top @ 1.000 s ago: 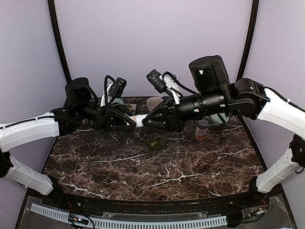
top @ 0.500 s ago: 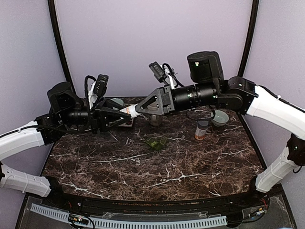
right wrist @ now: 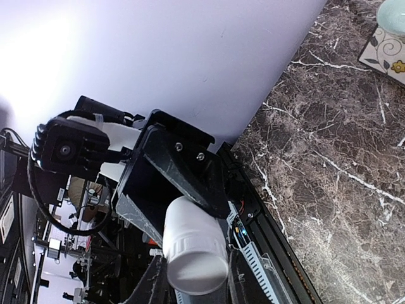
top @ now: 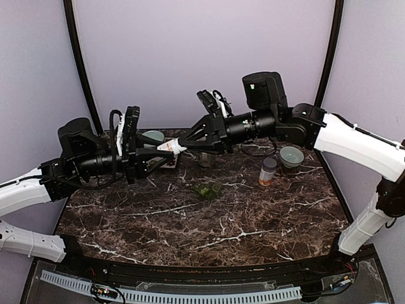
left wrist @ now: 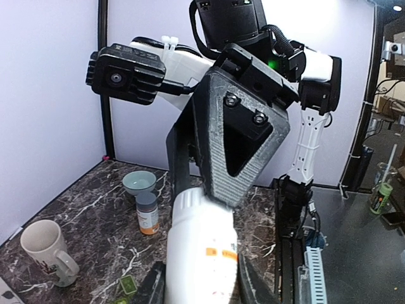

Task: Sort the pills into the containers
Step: Screw the lid of the pill bottle onto the pill bottle, then pass from the left arm to the right

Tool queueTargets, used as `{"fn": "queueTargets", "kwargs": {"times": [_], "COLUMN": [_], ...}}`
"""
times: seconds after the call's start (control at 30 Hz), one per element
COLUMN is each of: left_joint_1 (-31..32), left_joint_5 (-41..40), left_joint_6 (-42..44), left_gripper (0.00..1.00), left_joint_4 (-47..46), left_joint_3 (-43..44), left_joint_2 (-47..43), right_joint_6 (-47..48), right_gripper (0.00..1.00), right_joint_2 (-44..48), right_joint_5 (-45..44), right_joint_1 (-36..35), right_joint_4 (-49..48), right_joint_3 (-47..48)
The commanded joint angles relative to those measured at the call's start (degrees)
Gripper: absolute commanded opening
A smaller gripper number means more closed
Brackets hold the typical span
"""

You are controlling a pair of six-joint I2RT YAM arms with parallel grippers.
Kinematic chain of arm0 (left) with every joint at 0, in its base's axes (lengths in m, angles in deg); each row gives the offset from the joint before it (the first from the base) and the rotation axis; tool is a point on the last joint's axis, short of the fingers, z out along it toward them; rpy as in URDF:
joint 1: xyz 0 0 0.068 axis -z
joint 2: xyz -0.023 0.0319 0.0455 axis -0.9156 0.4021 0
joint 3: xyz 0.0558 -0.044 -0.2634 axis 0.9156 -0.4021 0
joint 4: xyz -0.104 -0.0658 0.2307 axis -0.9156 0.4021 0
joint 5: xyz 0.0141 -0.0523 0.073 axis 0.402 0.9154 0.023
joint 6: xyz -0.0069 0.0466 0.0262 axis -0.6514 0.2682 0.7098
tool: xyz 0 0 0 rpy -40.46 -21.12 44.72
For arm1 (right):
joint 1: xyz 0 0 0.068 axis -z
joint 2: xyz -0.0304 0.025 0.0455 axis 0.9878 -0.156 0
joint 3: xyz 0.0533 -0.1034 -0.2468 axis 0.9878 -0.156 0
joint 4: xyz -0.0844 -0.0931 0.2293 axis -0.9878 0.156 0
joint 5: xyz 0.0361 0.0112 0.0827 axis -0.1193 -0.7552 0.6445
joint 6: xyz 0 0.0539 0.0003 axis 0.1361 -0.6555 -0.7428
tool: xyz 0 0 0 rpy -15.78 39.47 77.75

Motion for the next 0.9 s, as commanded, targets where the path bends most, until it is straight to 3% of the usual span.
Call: {"fn": "queueTargets", "kwargs": {"times": [0.0, 0.2, 0.23, 0.37, 0.53, 0.7, 0.87], "left_joint_1": [2.89, 5.47, 5.48, 5.48, 5.48, 5.48, 5.48], "left_joint_5": [-6.24, -10.83, -10.98, -11.06, -11.34, -11.88, -16.62], "left_joint_6": [12.99, 16.94, 16.71, 15.1, 13.81, 13.0, 11.35], "left_gripper": [0.0, 0.0, 0.04, 0.38, 0.69, 0.75, 0.76], "left_joint_4": [-3.06, -2.01, -2.08, -2.05, -0.96, 0.37, -1.02], "left_joint_3": [1.44, 1.52, 1.27, 0.53, 0.11, -0.26, -2.22], "left_joint_2": [-1.88, -1.79, -1.84, -2.21, -2.68, -2.92, -3.82], "right_joint_6": [-6.79, -6.18, -5.74, -3.45, -0.84, 2.41, 10.95], "right_gripper": [0.0, 0.0, 0.0, 0.0, 0.0, 0.0, 0.0], "right_joint_2": [-2.33, -4.05, -4.02, -3.88, -3.2, -0.93, -0.63], "right_joint_5": [-0.79, -0.89, -1.34, -3.35, -5.84, -10.13, -23.87], "right_joint_1": [0.48, 0.56, 0.56, 0.65, 1.06, 1.51, 1.54], "right_joint_4": [4.42, 4.87, 5.06, 6.35, 6.8, 8.45, 18.94], "right_joint_3": [-0.6, 0.51, 0.77, 2.19, 2.28, 2.36, 5.56]}}
